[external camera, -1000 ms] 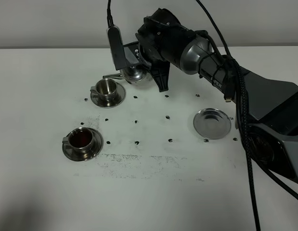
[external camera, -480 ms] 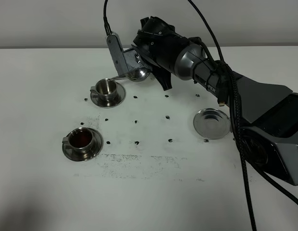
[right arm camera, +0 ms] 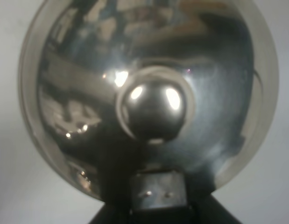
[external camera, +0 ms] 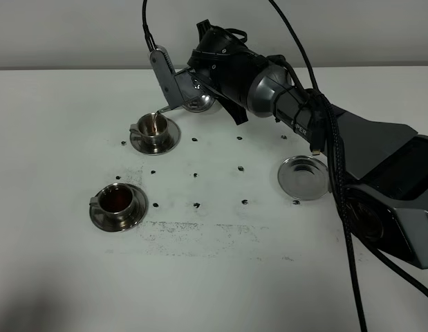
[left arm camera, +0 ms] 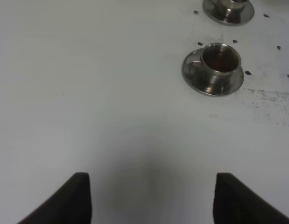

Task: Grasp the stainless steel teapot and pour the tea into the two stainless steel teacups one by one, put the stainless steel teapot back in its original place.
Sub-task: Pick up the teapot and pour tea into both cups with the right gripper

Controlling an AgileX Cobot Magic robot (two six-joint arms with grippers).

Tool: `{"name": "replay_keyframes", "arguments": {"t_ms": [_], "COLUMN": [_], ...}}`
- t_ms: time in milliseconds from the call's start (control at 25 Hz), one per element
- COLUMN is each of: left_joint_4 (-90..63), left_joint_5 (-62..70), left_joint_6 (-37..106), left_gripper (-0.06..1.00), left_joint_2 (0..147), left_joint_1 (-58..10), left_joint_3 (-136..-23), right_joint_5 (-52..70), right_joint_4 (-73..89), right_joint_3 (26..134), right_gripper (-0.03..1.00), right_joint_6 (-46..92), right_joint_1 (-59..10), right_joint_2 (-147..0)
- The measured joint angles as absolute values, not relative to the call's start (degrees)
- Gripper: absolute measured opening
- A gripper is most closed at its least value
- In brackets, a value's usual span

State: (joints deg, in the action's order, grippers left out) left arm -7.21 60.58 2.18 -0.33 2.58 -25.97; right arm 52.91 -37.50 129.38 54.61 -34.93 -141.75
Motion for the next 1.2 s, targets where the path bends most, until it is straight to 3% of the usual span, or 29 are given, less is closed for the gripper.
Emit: {"name": "replay_keyframes", "arguments": {"t_ms": [1200], "left_joint_4": [-7.2], "left_joint_5": [60.6], "left_joint_6": [2.2], "left_gripper": [0.54], "left_joint_2": [-0.3], "left_joint_1": [2.6], "left_joint_3": [-26.0], "right_joint_5": [52.2], "right_joint_4": [-43.5], "right_joint_3": [129.4], "right_gripper": [0.18], "right_joint_6": [54.6], "right_joint_1": [-36.3], "right_joint_2": [-143.5]}}
